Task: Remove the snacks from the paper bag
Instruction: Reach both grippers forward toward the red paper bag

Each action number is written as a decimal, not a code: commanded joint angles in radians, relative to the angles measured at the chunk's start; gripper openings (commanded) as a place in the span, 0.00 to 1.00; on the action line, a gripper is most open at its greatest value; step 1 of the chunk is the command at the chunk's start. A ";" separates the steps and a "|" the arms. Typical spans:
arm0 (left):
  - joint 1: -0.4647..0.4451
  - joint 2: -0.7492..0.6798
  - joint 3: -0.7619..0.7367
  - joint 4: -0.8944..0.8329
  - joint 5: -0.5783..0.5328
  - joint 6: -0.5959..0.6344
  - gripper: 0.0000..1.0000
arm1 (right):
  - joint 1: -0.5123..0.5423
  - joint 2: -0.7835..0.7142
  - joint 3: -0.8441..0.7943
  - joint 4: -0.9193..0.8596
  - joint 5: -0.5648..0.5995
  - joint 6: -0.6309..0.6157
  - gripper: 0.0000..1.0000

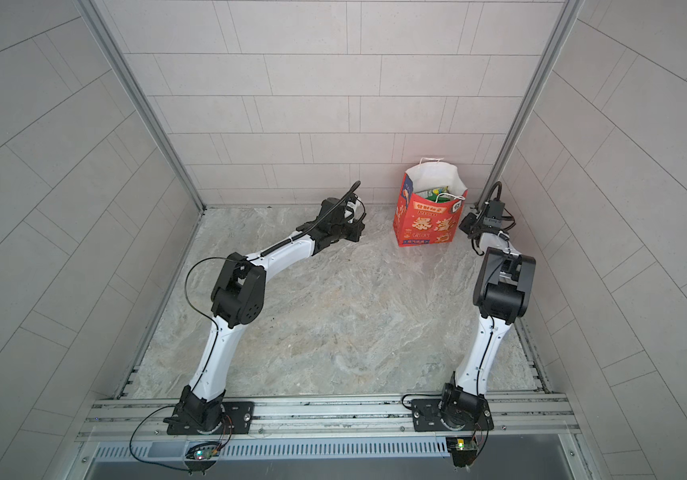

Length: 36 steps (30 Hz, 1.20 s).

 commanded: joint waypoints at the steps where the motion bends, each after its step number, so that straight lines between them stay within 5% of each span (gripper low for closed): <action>1: 0.002 0.019 0.045 0.032 -0.002 -0.010 0.11 | -0.010 0.037 0.085 0.009 -0.074 -0.048 0.13; 16: 0.014 -0.019 0.004 0.089 0.001 -0.022 0.08 | -0.028 0.456 0.780 -0.280 -0.332 -0.172 0.13; 27: 0.071 -0.131 -0.210 0.214 -0.027 -0.085 0.08 | -0.023 0.563 0.827 -0.092 -0.645 -0.037 0.14; 36: 0.176 -0.263 -0.492 0.345 -0.091 -0.118 0.09 | 0.025 0.507 0.717 -0.066 -0.692 -0.080 0.17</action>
